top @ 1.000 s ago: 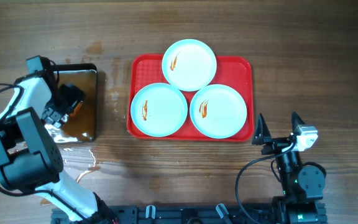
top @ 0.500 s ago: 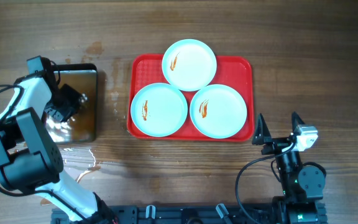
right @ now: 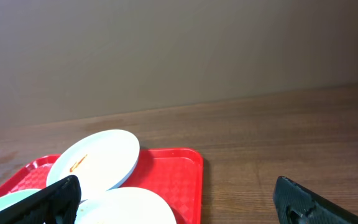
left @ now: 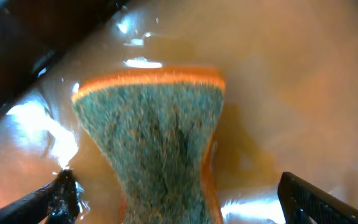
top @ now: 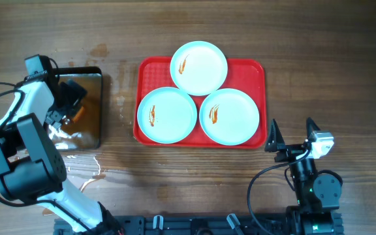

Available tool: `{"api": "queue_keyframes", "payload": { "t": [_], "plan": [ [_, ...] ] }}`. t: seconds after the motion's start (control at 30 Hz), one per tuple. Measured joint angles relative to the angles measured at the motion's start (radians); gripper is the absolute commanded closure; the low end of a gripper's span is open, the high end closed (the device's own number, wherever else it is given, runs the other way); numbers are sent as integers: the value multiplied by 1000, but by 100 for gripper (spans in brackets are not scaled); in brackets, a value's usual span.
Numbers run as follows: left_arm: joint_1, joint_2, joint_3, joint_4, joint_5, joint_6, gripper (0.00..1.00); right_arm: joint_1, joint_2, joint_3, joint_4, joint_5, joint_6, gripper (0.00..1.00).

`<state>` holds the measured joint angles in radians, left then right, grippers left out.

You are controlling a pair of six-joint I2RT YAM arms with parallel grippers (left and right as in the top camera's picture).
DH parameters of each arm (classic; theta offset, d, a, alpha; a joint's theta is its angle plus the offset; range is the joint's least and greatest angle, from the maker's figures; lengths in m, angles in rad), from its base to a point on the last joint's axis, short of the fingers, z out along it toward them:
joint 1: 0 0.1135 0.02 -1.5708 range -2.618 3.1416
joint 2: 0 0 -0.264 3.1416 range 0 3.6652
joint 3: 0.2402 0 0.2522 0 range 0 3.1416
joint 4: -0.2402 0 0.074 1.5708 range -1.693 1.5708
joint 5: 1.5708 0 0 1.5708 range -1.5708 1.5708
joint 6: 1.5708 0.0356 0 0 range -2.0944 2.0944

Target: Clean dirty plates on tray and stack at the side

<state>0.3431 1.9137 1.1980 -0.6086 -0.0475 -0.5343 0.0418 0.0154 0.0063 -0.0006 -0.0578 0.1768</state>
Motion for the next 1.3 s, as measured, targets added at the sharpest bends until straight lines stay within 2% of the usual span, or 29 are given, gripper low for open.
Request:
{"api": "queue_keyframes", "payload": {
  "t": [0.03, 0.1, 0.13, 0.23, 0.27, 0.63, 0.93, 1.1, 1.3],
  "plan": [
    [0, 0, 0, 9, -6, 5, 41, 0, 0, 0, 0, 0, 0, 0],
    [0, 0, 0, 11, -9, -5, 46, 0, 0, 0, 0, 0, 0, 0],
    [0, 0, 0, 11, -10, 2, 62, 0, 0, 0, 0, 0, 0, 0],
    [0, 0, 0, 11, -9, 4, 91, 0, 0, 0, 0, 0, 0, 0],
    [0, 0, 0, 11, -8, 4, 96, 0, 0, 0, 0, 0, 0, 0],
    [0, -20, -2, -23, -8, 2, 96, 0, 0, 0, 0, 0, 0, 0],
    [0, -272, -10, -19, 47, 2, 96, 0, 0, 0, 0, 0, 0, 0],
    [0, -240, -18, 31, 65, 2, 96, 0, 0, 0, 0, 0, 0, 0],
    [7, -175, -45, 50, 183, 2, 96, 0, 0, 0, 0, 0, 0, 0]
  ]
}}
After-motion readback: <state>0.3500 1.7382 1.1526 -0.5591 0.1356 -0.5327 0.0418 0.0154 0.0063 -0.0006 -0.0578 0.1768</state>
